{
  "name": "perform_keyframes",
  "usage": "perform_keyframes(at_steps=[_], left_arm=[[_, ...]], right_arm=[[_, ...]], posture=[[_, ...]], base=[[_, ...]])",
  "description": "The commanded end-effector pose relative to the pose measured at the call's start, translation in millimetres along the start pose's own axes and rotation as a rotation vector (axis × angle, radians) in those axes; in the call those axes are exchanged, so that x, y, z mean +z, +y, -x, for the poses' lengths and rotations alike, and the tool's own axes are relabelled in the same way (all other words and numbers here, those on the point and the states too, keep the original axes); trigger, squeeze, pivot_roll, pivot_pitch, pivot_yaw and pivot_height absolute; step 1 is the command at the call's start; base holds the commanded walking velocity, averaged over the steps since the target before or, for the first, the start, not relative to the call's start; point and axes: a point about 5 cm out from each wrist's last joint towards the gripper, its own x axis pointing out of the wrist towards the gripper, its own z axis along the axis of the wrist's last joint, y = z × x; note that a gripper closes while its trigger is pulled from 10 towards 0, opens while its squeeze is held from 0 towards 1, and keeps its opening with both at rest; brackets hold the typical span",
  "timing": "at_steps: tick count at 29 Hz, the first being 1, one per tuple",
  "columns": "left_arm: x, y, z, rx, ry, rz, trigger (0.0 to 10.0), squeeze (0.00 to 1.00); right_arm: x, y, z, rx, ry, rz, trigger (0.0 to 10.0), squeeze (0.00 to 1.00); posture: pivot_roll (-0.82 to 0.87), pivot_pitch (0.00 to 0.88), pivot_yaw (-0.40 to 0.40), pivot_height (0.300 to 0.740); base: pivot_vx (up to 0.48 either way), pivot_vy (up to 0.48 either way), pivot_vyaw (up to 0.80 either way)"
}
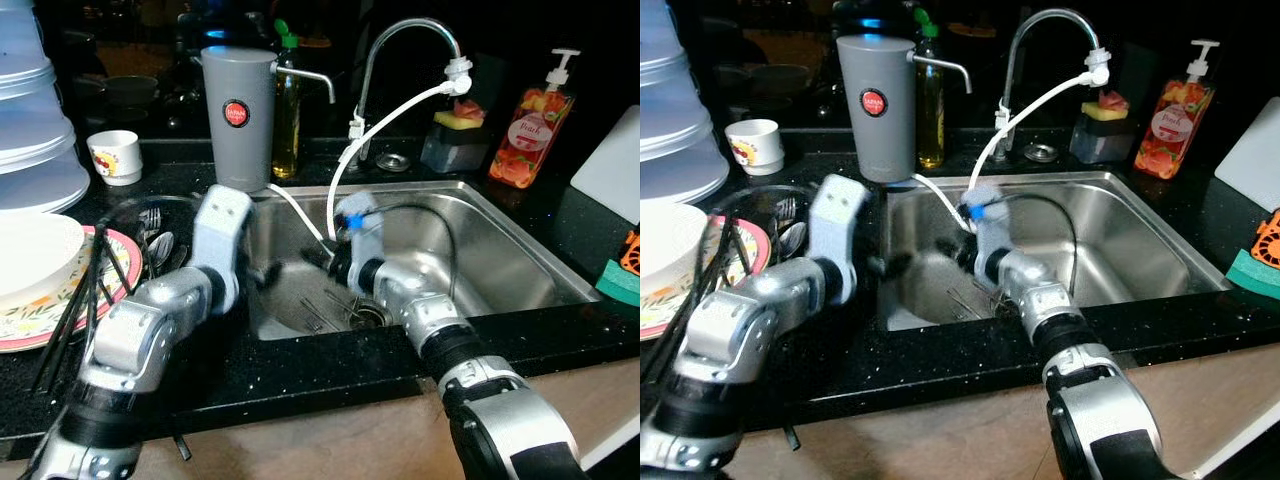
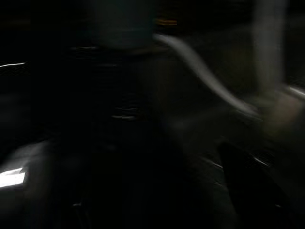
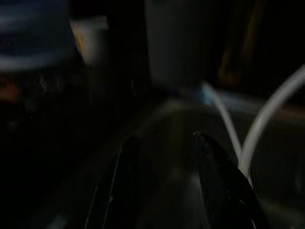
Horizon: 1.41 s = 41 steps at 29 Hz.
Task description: Kitchen organization
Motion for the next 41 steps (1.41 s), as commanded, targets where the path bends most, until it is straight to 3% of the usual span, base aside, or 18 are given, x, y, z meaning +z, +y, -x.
perform_keyframes(at_steps=[1,6,14,25,35,41], left_arm=[[-6,7.5,-2.5,0.085,0.034,0.009,10.0,0.00],[-16,11.3,-6.8,0.299,0.047,-0.033,10.0,0.00],[-10,2.8,-13.0,0.368,0.016,-0.052,10.0,0.00],[-14,8.6,-14.1,0.486,0.048,-0.069,10.0,0.00],[-21,3.8,-16.6,0.435,0.091,-0.038,10.0,0.00],[-16,0.3,-18.5,0.378,0.047,-0.031,10.0,0.00]], right_arm=[[3,-0.7,3.1,-0.003,-0.029,-0.036,10.0,0.00],[4,10.1,9.5,0.057,-0.054,-0.027,10.0,0.00],[5,13.1,13.3,0.046,-0.054,-0.045,10.0,0.00],[6,16.0,15.8,0.060,-0.044,-0.043,10.0,0.00],[9,18.3,17.1,0.085,-0.039,-0.014,10.0,0.00],[11,19.0,17.3,0.086,-0.041,-0.014,10.0,0.00]], posture=[[-0.02,0.056,-0.051,0.740],[-0.02,0.059,-0.047,0.740],[-0.02,0.060,-0.044,0.740],[-0.02,0.052,-0.043,0.740],[-0.02,0.039,-0.042,0.740],[-0.02,0.032,-0.040,0.740]], base=[[0.000,0.000,0.00],[0.000,0.000,0.00],[0.000,0.000,0.00],[0.000,0.000,0.00],[0.000,0.000,0.00],[0.000,0.000,0.00]])
